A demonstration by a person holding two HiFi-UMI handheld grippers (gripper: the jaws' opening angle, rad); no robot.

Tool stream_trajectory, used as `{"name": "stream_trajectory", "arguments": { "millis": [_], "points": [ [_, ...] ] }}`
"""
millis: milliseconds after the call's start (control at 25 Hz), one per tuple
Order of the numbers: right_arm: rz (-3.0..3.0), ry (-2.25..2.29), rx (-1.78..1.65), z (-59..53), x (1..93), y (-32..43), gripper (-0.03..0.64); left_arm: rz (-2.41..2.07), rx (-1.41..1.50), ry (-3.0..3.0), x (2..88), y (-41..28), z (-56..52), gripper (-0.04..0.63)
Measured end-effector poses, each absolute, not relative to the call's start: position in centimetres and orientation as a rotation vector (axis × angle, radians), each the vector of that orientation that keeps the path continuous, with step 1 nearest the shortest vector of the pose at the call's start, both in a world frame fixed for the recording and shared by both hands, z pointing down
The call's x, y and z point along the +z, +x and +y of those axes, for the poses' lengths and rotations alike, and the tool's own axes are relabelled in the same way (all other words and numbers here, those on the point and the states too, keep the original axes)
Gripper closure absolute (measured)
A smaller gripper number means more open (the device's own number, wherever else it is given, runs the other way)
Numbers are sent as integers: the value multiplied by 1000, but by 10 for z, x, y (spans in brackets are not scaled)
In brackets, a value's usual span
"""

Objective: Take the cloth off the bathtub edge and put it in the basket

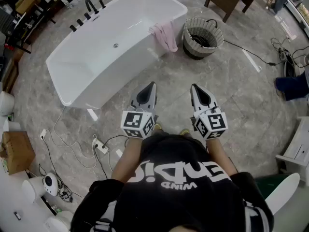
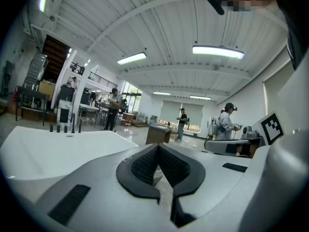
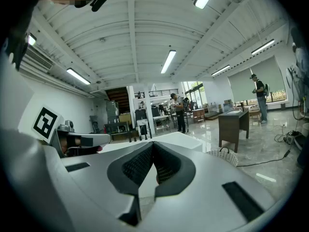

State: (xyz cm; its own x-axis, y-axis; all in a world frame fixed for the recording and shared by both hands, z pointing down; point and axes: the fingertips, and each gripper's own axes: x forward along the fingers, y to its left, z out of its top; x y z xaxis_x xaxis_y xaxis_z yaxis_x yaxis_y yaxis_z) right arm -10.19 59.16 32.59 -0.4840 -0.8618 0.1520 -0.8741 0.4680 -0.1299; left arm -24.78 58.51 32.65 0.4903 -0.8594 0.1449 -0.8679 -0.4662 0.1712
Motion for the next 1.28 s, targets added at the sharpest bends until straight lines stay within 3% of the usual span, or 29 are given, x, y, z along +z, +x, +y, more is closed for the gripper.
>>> {"name": "stream_trajectory", "arguments": {
  "millis": [800,1280],
  "points": [
    [-2588,1680,359,580,343,-141,607,-1367,113,2568,349,-299,554,586],
    [-2539,1753,391,505,357,-124,607,-1367,111,2565,357,-292,472,586]
  ]
}}
